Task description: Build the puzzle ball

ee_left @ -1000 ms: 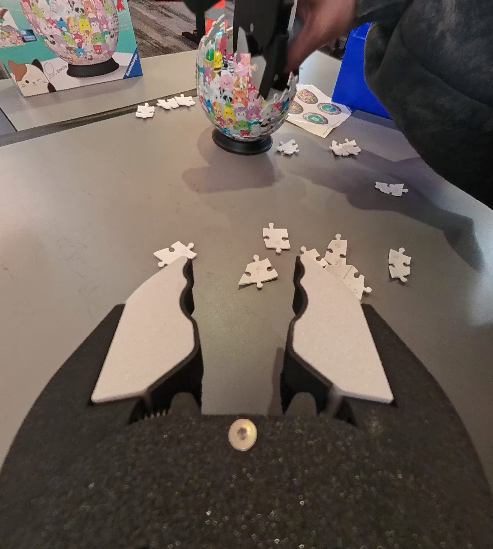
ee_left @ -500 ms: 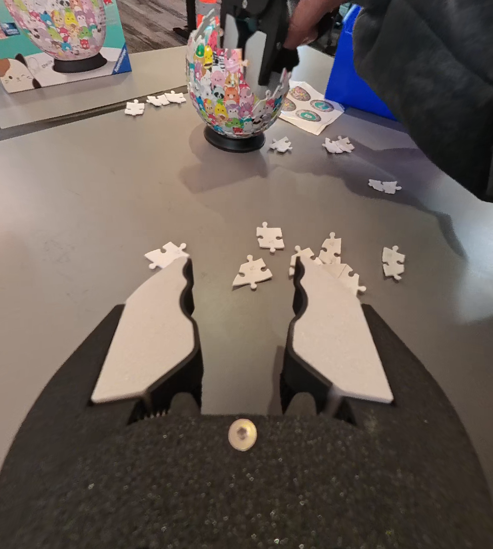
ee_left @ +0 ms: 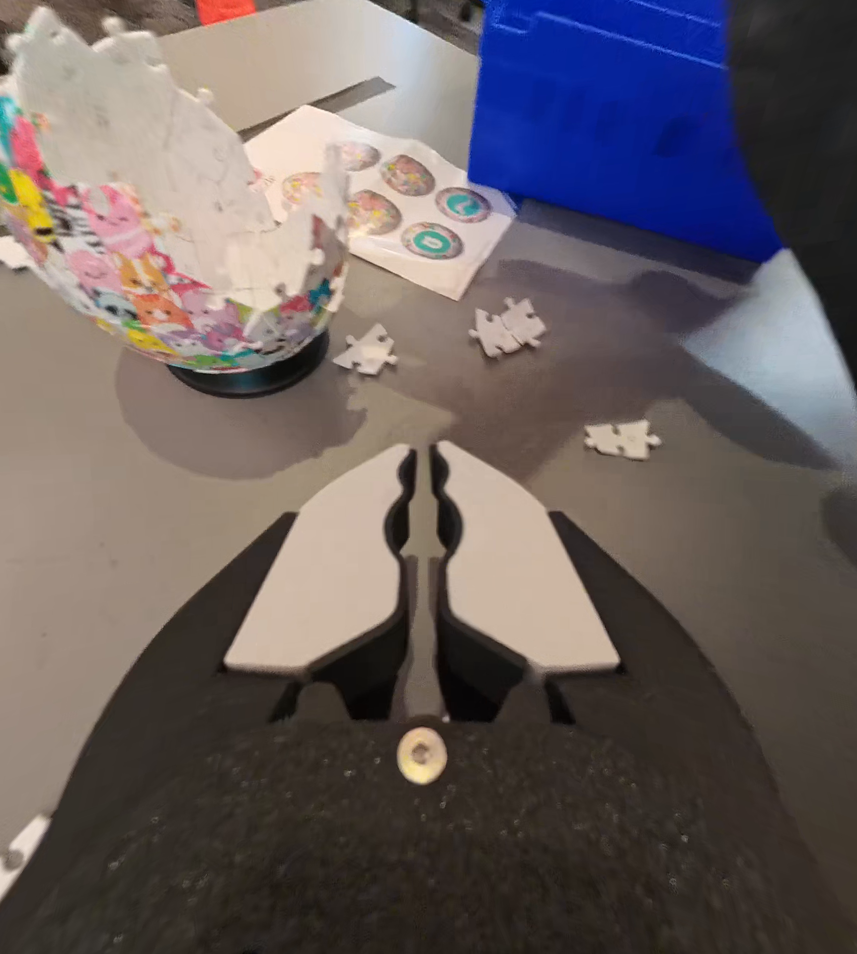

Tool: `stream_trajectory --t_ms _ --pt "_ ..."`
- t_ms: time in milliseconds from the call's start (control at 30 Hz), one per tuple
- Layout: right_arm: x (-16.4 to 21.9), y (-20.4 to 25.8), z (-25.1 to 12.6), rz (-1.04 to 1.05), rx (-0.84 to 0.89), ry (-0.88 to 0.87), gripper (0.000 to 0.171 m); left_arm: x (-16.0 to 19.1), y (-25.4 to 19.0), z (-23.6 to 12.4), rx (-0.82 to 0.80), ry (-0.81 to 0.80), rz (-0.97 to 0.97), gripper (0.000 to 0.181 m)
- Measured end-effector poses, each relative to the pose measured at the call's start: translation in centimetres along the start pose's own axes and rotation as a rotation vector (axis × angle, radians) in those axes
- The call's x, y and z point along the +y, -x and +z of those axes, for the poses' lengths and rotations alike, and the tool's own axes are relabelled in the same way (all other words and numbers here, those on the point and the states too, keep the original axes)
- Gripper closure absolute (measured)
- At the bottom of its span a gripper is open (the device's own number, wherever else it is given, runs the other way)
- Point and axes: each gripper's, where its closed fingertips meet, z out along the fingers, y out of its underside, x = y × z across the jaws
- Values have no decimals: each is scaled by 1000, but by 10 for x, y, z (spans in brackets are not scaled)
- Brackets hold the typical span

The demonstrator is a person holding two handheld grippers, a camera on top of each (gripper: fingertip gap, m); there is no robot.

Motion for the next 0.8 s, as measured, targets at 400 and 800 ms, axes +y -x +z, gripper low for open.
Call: stream_trajectory --t_ms 400,800 --pt "25 55 19 -93 -88 -83 121 6 34 54 -28 96 -218 181" --pt "28 70 54 -209 -131 -34 138 -6 55 58 -51 126 -209 181"
